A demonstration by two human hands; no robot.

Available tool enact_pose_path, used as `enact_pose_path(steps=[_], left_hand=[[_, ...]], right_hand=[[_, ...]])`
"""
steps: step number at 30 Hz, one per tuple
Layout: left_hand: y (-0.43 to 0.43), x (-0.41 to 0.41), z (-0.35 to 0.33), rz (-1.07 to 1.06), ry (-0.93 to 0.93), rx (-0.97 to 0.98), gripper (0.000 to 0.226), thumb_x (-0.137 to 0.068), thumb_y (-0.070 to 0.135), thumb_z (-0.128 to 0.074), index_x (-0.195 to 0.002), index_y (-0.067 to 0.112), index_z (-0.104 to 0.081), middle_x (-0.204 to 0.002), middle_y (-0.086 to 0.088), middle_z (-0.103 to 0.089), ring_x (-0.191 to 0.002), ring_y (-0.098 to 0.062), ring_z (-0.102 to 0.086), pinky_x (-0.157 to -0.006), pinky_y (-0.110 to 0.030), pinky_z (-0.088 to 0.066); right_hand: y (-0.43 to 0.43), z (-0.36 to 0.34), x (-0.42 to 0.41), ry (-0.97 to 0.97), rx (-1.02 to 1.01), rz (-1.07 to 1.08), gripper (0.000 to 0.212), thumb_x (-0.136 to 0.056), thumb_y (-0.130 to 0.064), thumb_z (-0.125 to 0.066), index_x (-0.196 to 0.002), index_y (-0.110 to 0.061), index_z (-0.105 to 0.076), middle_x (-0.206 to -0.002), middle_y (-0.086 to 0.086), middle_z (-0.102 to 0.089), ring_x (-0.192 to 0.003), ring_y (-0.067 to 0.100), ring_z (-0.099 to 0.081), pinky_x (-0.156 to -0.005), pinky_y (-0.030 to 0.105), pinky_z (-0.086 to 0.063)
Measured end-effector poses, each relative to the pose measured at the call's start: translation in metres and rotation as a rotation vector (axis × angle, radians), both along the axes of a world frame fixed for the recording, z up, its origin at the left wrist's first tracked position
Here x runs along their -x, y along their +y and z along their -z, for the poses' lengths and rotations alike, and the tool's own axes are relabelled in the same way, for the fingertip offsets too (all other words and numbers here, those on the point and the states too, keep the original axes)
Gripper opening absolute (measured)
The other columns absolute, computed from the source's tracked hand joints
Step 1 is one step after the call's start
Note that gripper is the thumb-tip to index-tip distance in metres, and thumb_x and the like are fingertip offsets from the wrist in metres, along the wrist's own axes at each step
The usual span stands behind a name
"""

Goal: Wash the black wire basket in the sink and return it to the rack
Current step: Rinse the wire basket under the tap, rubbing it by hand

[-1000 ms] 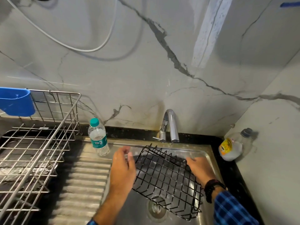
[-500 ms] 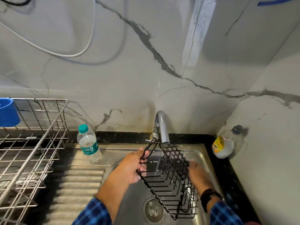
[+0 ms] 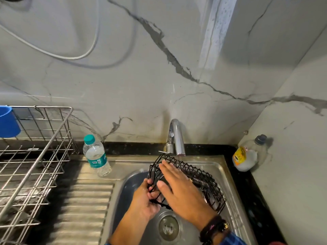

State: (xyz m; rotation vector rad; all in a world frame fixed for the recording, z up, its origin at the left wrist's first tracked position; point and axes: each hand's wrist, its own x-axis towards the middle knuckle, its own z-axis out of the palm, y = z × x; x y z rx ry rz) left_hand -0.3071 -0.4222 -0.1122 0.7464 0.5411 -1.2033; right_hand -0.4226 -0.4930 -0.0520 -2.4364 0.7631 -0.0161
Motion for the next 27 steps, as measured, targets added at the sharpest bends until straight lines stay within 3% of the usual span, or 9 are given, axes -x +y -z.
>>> enact_pose_path(steps=[3, 5, 8, 11, 15, 19, 20, 24, 27], left_hand=[[0.003, 0.005, 0.002, -0.032, 0.037, 0.004, 0.044, -0.108, 0.031, -0.038, -0.067, 0.02, -0.046, -0.045, 0.006, -0.035, -0.024, -0.003, -0.025, -0.025, -0.01, -0.021], [0.002, 0.008, 0.002, -0.035, 0.037, 0.008, 0.044, -0.108, 0.032, -0.037, -0.066, 0.021, -0.046, -0.045, 0.006, -0.035, -0.024, -0.003, -0.025, -0.025, -0.011, -0.02], [-0.006, 0.013, 0.005, -0.033, 0.03, -0.014, 0.042, -0.107, 0.031, -0.039, -0.069, 0.018, -0.052, -0.047, 0.003, -0.042, -0.028, -0.004, -0.034, -0.03, -0.013, -0.03], [-0.014, 0.018, -0.001, -0.017, 0.062, 0.022, 0.038, -0.106, 0.033, -0.043, -0.081, 0.012, -0.063, -0.058, -0.006, -0.061, -0.04, -0.011, -0.056, -0.045, -0.021, -0.048], [-0.024, 0.013, -0.022, -0.051, 0.068, 0.007, 0.046, -0.108, 0.03, -0.038, -0.064, 0.019, -0.045, -0.041, 0.005, -0.038, -0.023, -0.003, -0.027, -0.027, -0.011, -0.025], [-0.022, 0.016, -0.026, -0.005, 0.057, -0.044, 0.048, -0.108, 0.036, -0.037, -0.064, 0.018, -0.046, -0.043, 0.005, -0.034, -0.024, -0.003, -0.024, -0.026, -0.011, -0.024], [-0.021, 0.019, -0.026, -0.005, 0.047, -0.051, 0.049, -0.108, 0.036, -0.037, -0.064, 0.018, -0.046, -0.043, 0.004, -0.035, -0.024, -0.003, -0.025, -0.026, -0.011, -0.025], [-0.024, 0.026, -0.036, 0.057, -0.084, -0.078, 0.049, -0.107, 0.038, -0.036, -0.062, 0.02, -0.045, -0.042, 0.004, -0.039, -0.026, -0.007, -0.033, -0.03, -0.013, -0.03], [-0.025, 0.027, -0.05, 0.151, -0.23, -0.061, 0.051, -0.107, 0.043, -0.032, -0.063, 0.023, -0.046, -0.045, 0.004, -0.038, -0.03, -0.008, -0.03, -0.032, -0.016, -0.024]], right_hand=[[-0.032, 0.009, 0.008, 0.163, -0.038, 0.13, 0.074, -0.09, -0.074, -0.003, -0.156, -0.039, -0.009, -0.165, -0.011, -0.007, -0.152, 0.008, -0.005, -0.124, 0.046, -0.012], [-0.042, 0.01, 0.01, 0.239, -0.088, 0.177, 0.07, -0.095, -0.07, -0.006, -0.157, -0.037, -0.011, -0.166, -0.006, -0.006, -0.153, 0.014, -0.005, -0.124, 0.049, -0.011], [-0.019, -0.004, -0.007, 0.124, 0.055, 0.01, 0.058, -0.103, -0.055, -0.019, -0.157, -0.033, -0.015, -0.166, -0.007, -0.009, -0.152, 0.011, -0.006, -0.124, 0.039, -0.004], [-0.004, -0.011, -0.018, 0.035, 0.291, -0.162, 0.046, -0.105, -0.043, -0.027, -0.148, -0.034, -0.042, -0.162, -0.014, -0.025, -0.151, 0.011, -0.011, -0.124, 0.037, -0.005], [-0.029, -0.015, -0.005, -0.01, 0.278, -0.105, 0.041, -0.107, -0.041, -0.029, -0.144, -0.041, -0.045, -0.156, -0.021, -0.033, -0.145, 0.0, -0.026, -0.119, 0.027, -0.023], [-0.041, -0.028, 0.008, -0.009, -0.099, 0.093, 0.041, -0.107, -0.044, -0.026, -0.144, -0.044, -0.044, -0.152, -0.013, -0.044, -0.133, 0.004, -0.044, -0.099, 0.019, -0.032], [-0.035, -0.03, 0.005, 0.011, -0.097, 0.104, 0.04, -0.107, -0.044, -0.027, -0.144, -0.043, -0.045, -0.153, -0.01, -0.043, -0.134, 0.008, -0.045, -0.101, 0.022, -0.034], [-0.011, -0.028, -0.01, 0.018, 0.299, -0.011, 0.038, -0.106, -0.035, -0.034, -0.139, -0.034, -0.052, -0.154, -0.011, -0.041, -0.139, 0.01, -0.039, -0.118, 0.028, -0.025], [-0.023, -0.029, -0.01, -0.004, 0.256, 0.083, 0.039, -0.106, -0.034, -0.033, -0.141, -0.03, -0.049, -0.145, -0.007, -0.05, -0.13, 0.01, -0.048, -0.109, 0.029, -0.04]])
